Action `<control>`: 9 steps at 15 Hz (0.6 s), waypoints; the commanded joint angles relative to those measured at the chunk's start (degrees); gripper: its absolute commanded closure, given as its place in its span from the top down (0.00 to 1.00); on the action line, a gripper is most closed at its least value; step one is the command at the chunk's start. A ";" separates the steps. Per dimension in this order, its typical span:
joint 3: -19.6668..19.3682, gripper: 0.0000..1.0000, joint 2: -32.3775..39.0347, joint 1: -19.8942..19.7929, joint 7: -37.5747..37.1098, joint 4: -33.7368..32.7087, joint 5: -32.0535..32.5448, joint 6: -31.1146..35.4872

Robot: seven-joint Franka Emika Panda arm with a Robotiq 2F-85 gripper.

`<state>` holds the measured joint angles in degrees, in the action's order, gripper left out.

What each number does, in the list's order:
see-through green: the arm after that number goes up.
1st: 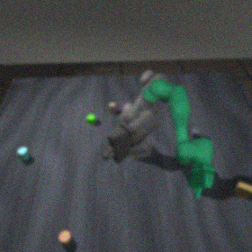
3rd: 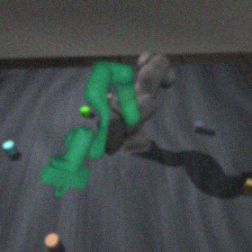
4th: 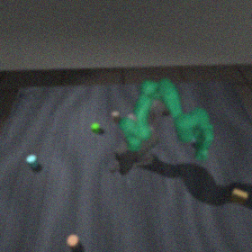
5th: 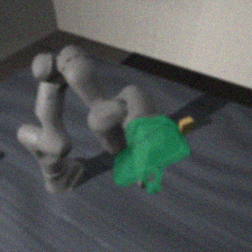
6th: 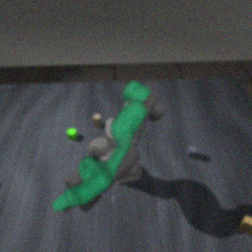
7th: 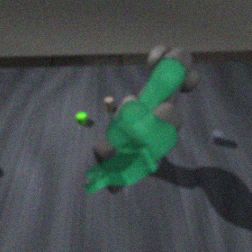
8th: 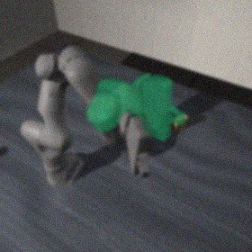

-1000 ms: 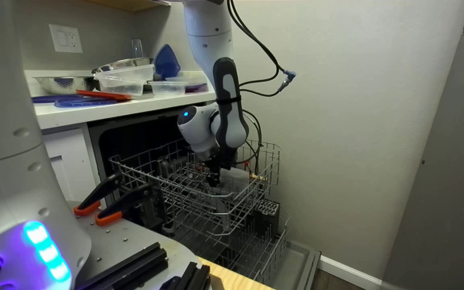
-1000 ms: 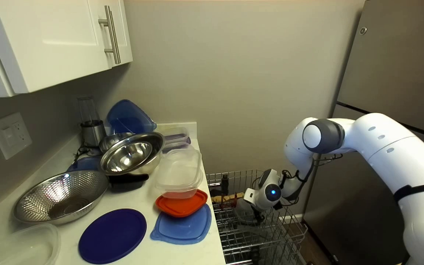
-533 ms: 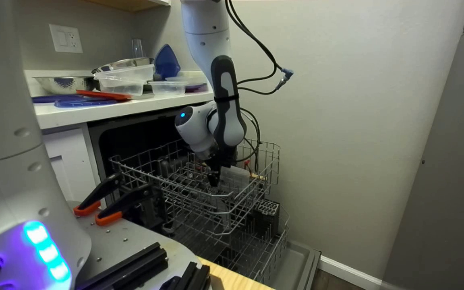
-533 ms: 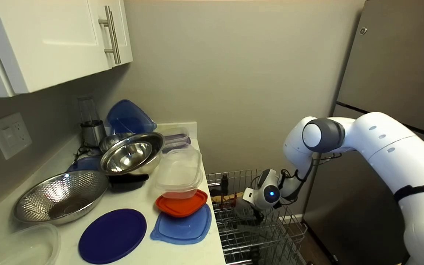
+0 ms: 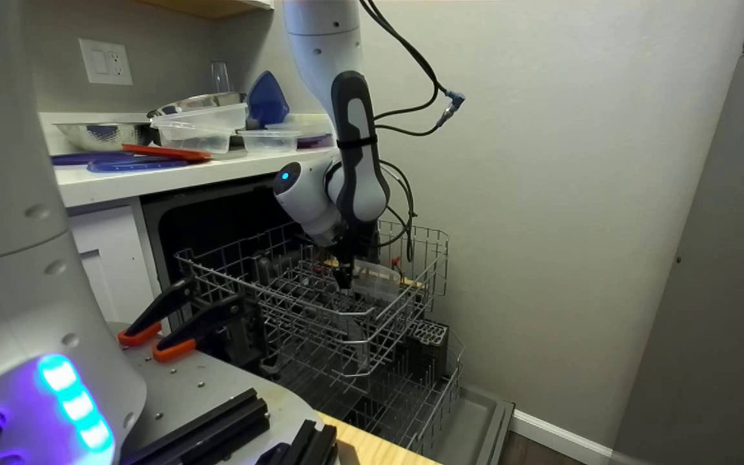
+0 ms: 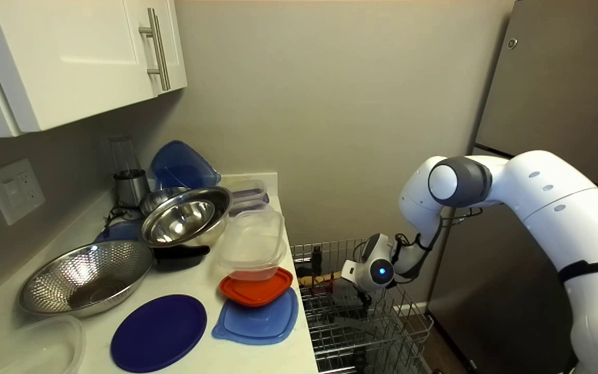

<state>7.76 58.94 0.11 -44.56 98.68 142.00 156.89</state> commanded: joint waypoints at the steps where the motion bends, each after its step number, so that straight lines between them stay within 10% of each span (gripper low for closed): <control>1: -0.16 1.00 -3.29 0.49 -1.00 2.13 1.70 -3.88; 9: 0.34 1.00 -2.99 -0.41 -1.64 0.39 2.70 -4.47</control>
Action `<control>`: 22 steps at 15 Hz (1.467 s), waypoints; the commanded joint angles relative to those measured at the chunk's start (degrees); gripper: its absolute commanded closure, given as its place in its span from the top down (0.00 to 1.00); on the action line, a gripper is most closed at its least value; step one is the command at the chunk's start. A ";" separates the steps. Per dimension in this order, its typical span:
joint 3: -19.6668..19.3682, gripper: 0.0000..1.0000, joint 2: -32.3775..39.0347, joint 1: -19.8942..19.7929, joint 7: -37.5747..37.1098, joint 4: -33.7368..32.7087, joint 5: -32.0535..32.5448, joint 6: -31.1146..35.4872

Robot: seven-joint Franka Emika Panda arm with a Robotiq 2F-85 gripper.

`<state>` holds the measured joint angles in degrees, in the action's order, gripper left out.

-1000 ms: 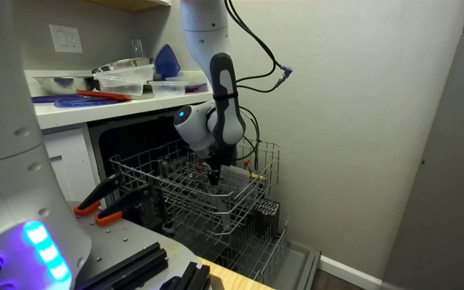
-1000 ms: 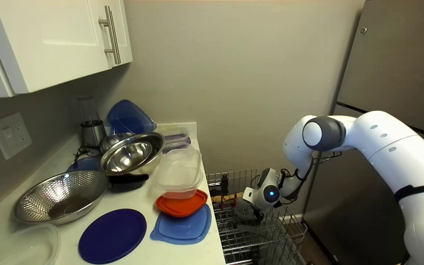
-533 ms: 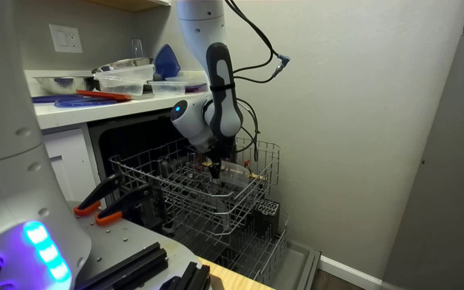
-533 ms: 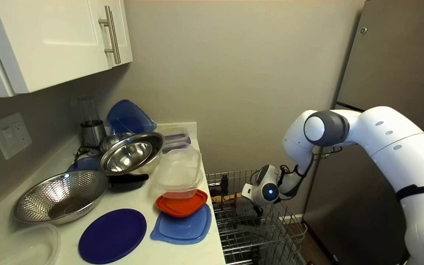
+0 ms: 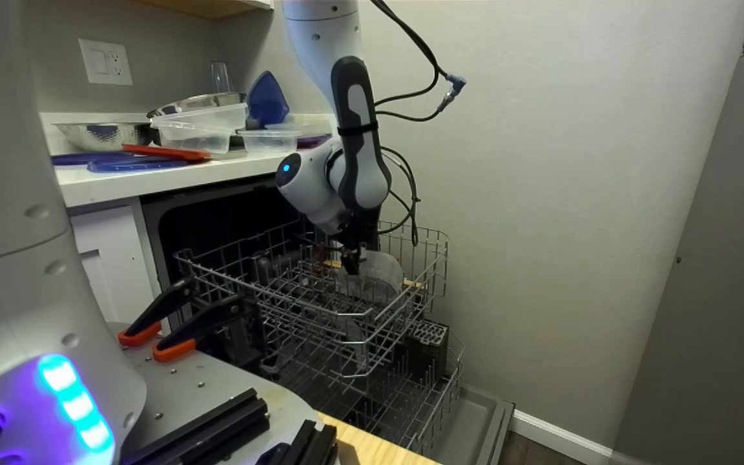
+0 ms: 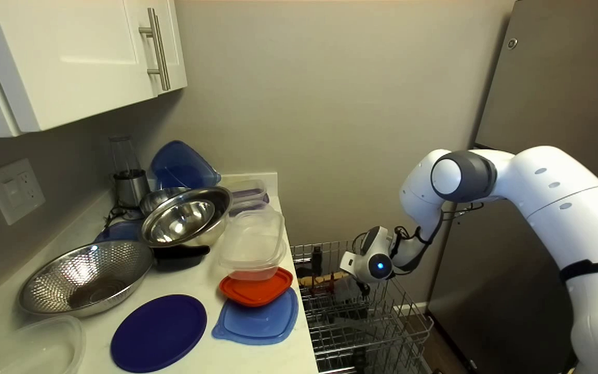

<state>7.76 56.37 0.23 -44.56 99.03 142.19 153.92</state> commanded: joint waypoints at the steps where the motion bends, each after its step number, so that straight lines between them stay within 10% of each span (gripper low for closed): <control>1: 0.63 1.00 0.15 -0.97 -2.17 -0.83 3.24 -1.19; 11: 9.26 1.00 5.49 -11.28 -2.65 -6.64 9.37 -0.32; 22: 8.59 1.00 5.12 -8.82 -0.72 -8.84 6.45 -5.57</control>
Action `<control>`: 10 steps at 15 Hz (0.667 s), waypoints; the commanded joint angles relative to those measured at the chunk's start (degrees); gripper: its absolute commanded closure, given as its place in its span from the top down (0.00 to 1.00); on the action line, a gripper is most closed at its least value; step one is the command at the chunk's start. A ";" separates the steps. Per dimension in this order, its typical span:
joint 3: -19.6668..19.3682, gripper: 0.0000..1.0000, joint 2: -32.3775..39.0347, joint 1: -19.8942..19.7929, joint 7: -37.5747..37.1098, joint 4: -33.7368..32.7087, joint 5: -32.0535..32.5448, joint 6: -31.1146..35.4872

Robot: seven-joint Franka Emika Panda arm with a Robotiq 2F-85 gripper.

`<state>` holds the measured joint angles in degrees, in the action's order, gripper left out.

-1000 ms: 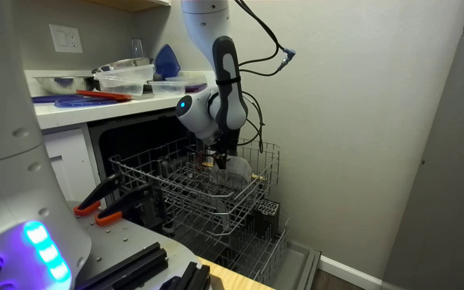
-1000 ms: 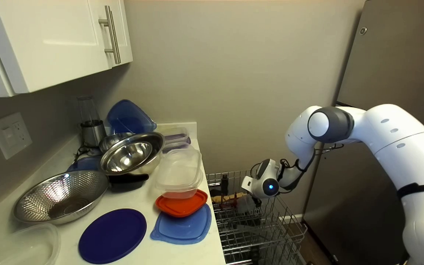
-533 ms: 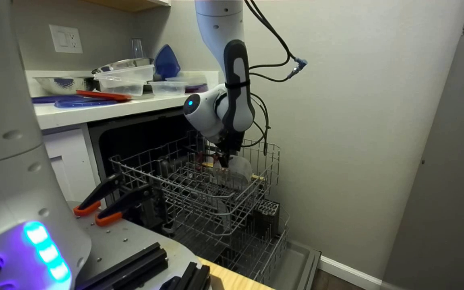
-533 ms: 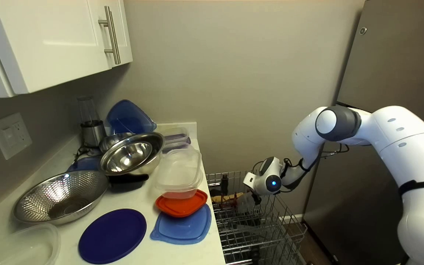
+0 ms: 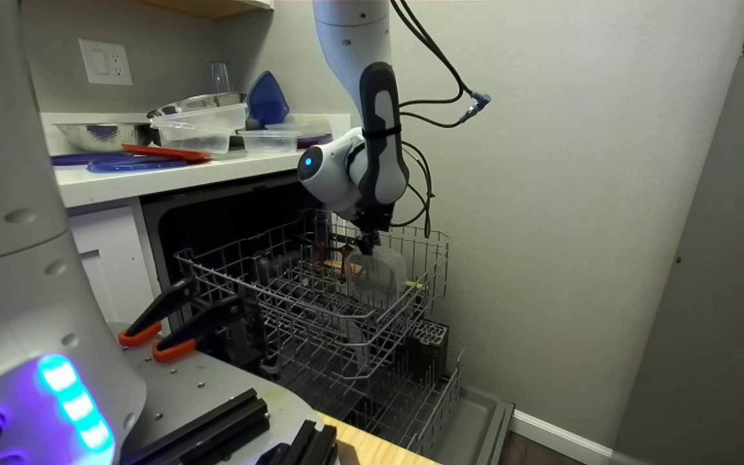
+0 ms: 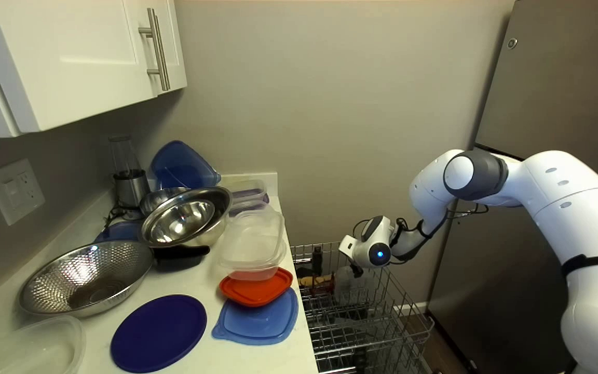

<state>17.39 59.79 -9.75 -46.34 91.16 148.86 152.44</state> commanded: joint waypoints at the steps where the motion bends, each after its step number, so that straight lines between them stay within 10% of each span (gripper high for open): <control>1: -1.43 1.00 1.70 1.57 0.95 -1.04 -0.26 -5.15; 10: -2.15 1.00 0.97 3.31 0.17 -0.42 -0.07 -7.13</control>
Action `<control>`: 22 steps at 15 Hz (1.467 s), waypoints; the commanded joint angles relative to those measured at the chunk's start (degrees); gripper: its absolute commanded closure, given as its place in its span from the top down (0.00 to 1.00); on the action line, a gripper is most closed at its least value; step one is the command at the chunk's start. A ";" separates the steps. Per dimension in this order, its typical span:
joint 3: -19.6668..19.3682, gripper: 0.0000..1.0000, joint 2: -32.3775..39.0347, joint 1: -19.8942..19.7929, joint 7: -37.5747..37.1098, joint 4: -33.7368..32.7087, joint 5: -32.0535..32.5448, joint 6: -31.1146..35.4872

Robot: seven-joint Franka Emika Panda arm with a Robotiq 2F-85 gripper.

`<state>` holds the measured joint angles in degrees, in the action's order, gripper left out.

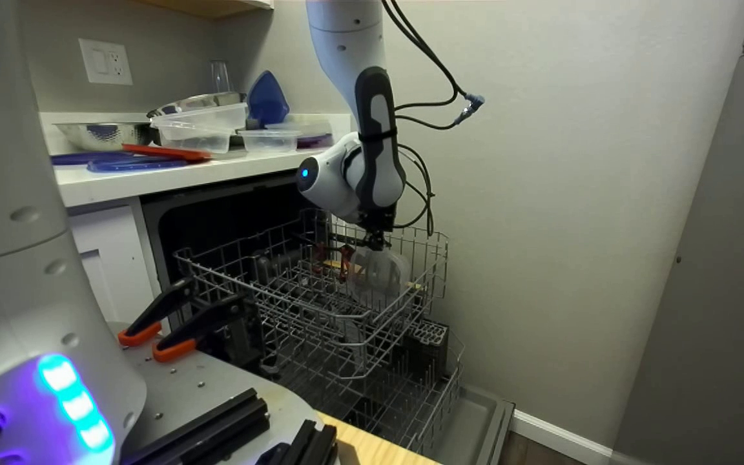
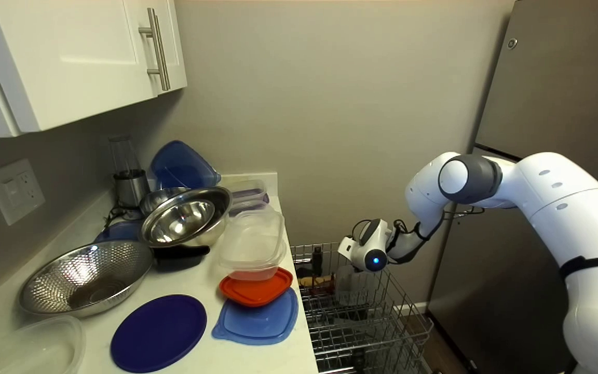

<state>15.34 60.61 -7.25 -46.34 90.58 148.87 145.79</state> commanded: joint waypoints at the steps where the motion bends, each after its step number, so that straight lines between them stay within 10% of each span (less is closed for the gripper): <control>1: 0.16 1.00 -0.83 0.78 0.34 0.98 -0.11 0.48; 13: -0.05 1.00 -9.53 2.77 9.50 8.15 -7.95 4.24; 22: 0.79 1.00 -9.54 -0.14 8.06 5.33 -7.41 27.71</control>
<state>15.83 52.17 -5.79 -39.31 95.46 142.46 165.89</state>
